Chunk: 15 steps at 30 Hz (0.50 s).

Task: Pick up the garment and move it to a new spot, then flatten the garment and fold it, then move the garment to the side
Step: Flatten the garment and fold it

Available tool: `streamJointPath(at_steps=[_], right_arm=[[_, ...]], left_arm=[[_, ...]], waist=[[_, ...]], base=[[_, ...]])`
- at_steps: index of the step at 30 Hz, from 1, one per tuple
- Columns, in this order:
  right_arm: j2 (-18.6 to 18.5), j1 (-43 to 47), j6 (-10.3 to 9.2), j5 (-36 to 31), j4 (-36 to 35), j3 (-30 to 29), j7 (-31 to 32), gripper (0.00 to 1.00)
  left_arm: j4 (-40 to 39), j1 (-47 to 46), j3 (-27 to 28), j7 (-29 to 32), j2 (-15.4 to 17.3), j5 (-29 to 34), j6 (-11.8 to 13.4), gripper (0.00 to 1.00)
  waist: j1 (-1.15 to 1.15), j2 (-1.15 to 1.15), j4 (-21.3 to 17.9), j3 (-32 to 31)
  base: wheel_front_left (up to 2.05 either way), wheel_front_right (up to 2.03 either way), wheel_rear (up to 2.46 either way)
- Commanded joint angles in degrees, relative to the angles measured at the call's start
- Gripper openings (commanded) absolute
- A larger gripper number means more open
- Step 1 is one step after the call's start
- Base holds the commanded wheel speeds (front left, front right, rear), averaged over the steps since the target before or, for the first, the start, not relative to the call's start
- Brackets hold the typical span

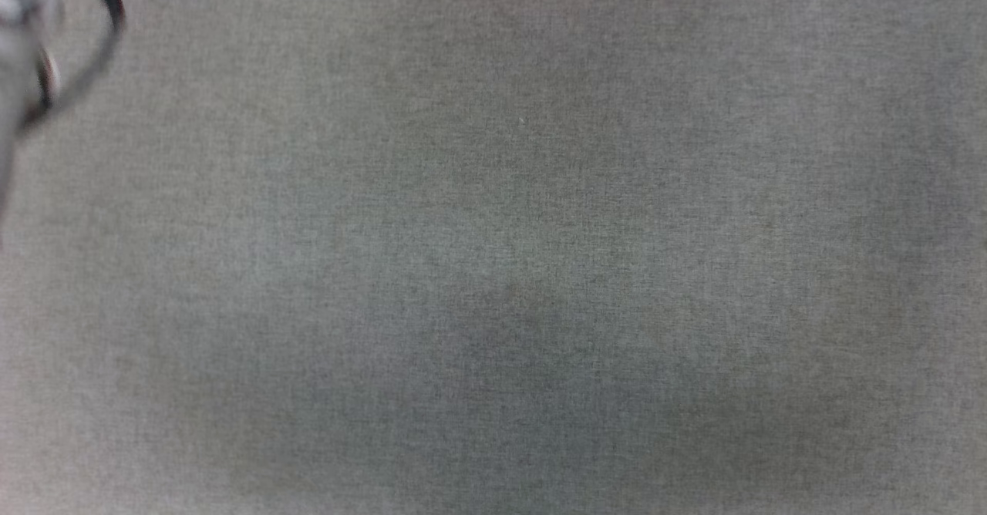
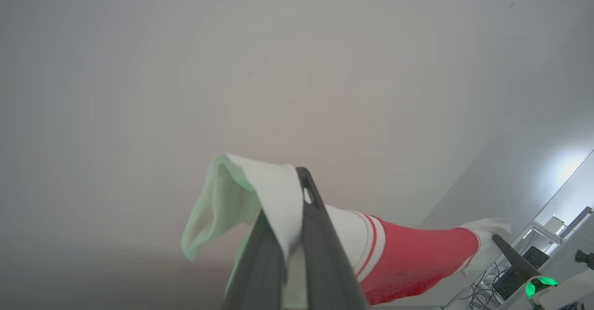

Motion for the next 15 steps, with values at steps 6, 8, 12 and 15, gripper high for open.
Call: streamJointPath(at_steps=[6, 8, 12, 15], right_arm=[[-4.0, 18.1, -0.11, 11.4, -8.7, 9.0, 2.5, 0.00], [-5.6, 24.9, -0.11, 14.9, -13.9, 10.6, 4.5, 0.00], [-8.0, 38.8, -0.11, 20.6, -26.5, 10.5, 9.3, 0.00], [-8.8, 48.9, -0.10, 23.7, -36.3, 10.3, 13.9, 0.00]], left_arm=[[-11.8, 17.2, 0.8, -1.2, 5.7, -5.5, 0.1, 0.00], [-15.1, 22.2, 0.9, -1.5, 6.8, -6.2, 0.1, 0.00], [-21.2, 30.8, 0.6, -2.0, 8.9, -5.8, 0.1, 0.00], [-25.0, 36.5, 0.4, -2.2, 10.5, -4.8, 0.1, 0.00]], waist=[[0.00, 0.00, -0.8, -2.5], [0.00, 0.00, -0.8, -3.4], [0.00, 0.00, -0.5, -5.2], [0.00, 0.00, -0.7, -6.3]], base=[[0.00, 0.00, 0.00], [0.00, 0.00, 0.00], [0.00, 0.00, 0.00], [0.00, 0.00, 0.00]])
